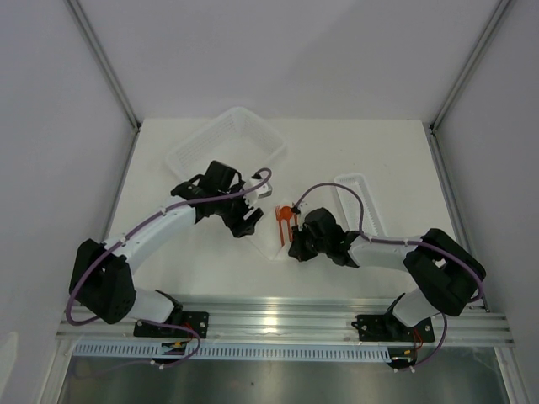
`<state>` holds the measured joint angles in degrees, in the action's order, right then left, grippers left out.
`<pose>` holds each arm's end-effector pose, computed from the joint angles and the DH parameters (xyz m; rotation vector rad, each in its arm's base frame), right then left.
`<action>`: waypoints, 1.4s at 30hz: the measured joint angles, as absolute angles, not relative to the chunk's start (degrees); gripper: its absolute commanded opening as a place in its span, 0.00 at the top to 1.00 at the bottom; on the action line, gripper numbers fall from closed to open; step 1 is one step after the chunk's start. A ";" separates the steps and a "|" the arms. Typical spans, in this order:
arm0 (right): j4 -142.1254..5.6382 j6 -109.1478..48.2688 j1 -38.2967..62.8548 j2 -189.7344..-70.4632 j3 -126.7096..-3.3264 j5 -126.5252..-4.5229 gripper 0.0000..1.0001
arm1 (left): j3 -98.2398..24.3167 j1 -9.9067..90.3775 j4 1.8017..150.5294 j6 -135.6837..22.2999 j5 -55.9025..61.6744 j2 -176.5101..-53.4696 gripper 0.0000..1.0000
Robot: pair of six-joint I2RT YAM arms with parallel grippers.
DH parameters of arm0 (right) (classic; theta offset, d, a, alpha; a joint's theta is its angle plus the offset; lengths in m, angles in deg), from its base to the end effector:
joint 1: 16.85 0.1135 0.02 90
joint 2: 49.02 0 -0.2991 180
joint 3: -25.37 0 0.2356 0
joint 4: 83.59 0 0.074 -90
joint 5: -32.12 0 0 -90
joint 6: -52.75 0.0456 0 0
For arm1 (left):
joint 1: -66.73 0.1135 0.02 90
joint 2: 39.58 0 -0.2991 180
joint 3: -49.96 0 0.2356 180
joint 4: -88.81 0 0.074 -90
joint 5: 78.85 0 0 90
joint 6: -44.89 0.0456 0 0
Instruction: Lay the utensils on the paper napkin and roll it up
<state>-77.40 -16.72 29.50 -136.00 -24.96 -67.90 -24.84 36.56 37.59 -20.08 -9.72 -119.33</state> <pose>0.1878 0.2084 0.1907 -0.6355 2.3552 0.7646 0.2222 -0.1479 0.2906 1.2953 2.1724 -0.4990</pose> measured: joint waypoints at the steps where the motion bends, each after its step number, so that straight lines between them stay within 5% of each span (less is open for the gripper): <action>1: -77.44 -16.39 29.39 -135.98 -24.96 -67.90 1.00 | -24.78 36.56 37.57 -19.62 -10.44 -119.13 0.25; 11: -77.77 -13.83 28.65 -135.98 -24.87 -67.80 1.00 | -26.88 36.52 26.60 -4.14 -15.49 -110.17 0.21; 16: -78.55 -12.83 27.88 -136.22 -24.87 -67.77 1.00 | -28.10 36.47 22.01 6.20 -16.43 -107.09 0.28; 26: -80.87 -11.30 24.69 -136.85 -23.45 -69.43 1.00 | -19.14 27.40 37.92 25.50 -18.41 -111.61 0.32; 29: -81.72 -10.75 24.45 -136.85 -22.92 -69.96 1.00 | -19.27 23.32 40.15 28.21 -18.55 -115.98 0.48; 31: -82.07 -10.64 24.23 -136.87 -22.77 -70.35 1.00 | -20.56 21.70 40.37 29.02 -18.90 -119.39 0.73; 34: -82.47 -10.32 23.90 -137.16 -22.70 -70.90 1.00 | -23.16 20.74 40.46 31.40 -19.11 -123.79 0.85; 42: -82.97 -9.59 23.07 -137.27 -22.38 -72.12 1.00 | -33.28 20.50 30.82 36.71 -19.22 -133.36 0.63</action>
<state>-82.97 -9.59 23.07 -137.27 -22.38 -72.12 -33.28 20.50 30.82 36.71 -19.22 -133.36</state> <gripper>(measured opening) 0.003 0.335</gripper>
